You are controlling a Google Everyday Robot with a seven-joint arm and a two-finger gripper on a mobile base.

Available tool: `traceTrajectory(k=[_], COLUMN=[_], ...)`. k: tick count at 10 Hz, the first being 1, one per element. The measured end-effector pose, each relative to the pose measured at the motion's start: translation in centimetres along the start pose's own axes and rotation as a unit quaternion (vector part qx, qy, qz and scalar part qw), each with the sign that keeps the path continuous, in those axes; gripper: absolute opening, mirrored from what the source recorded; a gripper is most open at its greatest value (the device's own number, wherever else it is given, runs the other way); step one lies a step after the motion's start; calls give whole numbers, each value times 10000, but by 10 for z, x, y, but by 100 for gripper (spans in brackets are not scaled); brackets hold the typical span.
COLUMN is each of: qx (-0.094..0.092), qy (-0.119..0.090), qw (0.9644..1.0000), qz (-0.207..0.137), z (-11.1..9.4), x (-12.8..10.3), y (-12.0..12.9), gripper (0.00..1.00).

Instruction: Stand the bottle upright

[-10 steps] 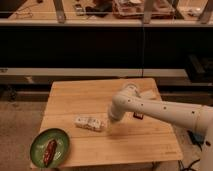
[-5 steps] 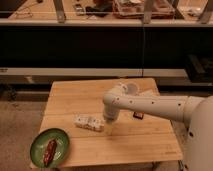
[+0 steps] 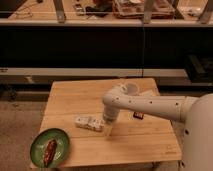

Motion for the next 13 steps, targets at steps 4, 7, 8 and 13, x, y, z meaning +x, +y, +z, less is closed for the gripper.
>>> traceTrajectory(k=[4,7,8,13], qx=[-184,-318,-309,-189], qy=[603,972,1118,1867], qw=[9975,9936,9921,9809], qz=[319,473,486,517], z=[5,3,3,-6], x=[-14,-31,-29,-20], y=[12,15,14,3], gripper=[72,72,72,72])
